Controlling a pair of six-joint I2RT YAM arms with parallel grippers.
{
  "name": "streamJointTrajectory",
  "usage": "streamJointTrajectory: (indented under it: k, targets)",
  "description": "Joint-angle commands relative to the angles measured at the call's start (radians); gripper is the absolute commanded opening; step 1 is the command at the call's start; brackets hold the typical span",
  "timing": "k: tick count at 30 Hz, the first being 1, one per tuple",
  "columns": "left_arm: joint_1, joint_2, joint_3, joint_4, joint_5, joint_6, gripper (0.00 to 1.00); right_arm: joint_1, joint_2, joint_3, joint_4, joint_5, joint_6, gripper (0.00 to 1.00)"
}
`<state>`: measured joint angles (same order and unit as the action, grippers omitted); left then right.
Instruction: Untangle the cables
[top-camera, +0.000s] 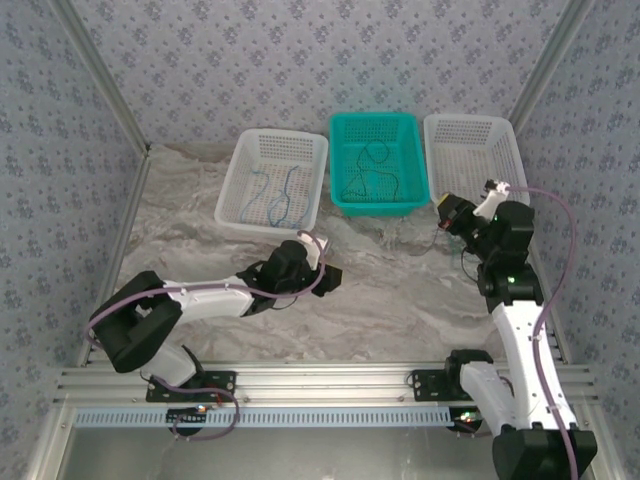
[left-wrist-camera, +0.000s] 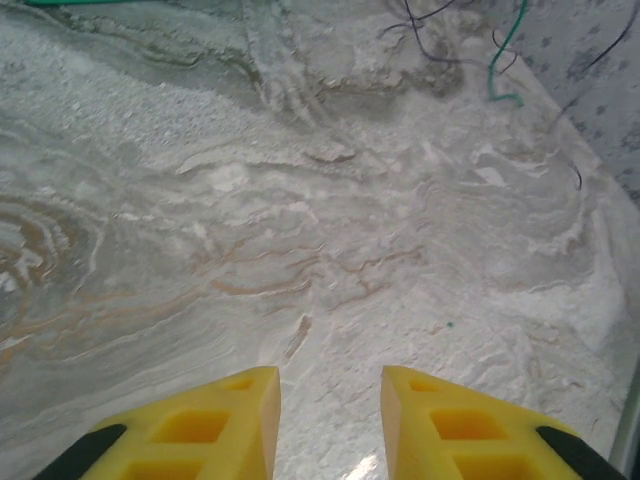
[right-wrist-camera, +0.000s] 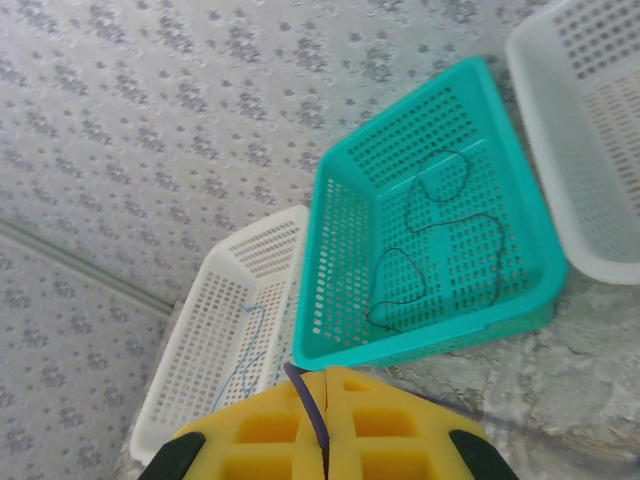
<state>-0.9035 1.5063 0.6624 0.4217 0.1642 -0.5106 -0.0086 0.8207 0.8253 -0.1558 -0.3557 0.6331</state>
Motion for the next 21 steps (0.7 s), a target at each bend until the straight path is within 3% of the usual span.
streamJointTrajectory:
  k: [1, 7, 13, 18, 21]
  targets:
    - [-0.005, -0.026, 0.066, 0.073, 0.072, 0.015, 0.37, 0.035, 0.018, 0.070, -0.025, -0.028, -0.046, 0.00]
    - [-0.005, -0.052, 0.080, 0.146, 0.106, -0.034, 0.49, 0.100, 0.048, 0.140, -0.056, -0.101, -0.061, 0.00]
    - [-0.008, -0.032, 0.101, 0.252, 0.195, -0.119, 0.73, 0.217, 0.069, 0.105, 0.027, -0.075, 0.018, 0.00]
    - [-0.011, 0.020, 0.145, 0.243, 0.185, -0.091, 0.97, 0.302, 0.083, 0.107, 0.050, -0.038, 0.009, 0.00]
    - [-0.011, 0.074, 0.210, 0.188, 0.160, -0.036, 0.99, 0.332, 0.090, 0.125, 0.042, -0.033, 0.005, 0.00]
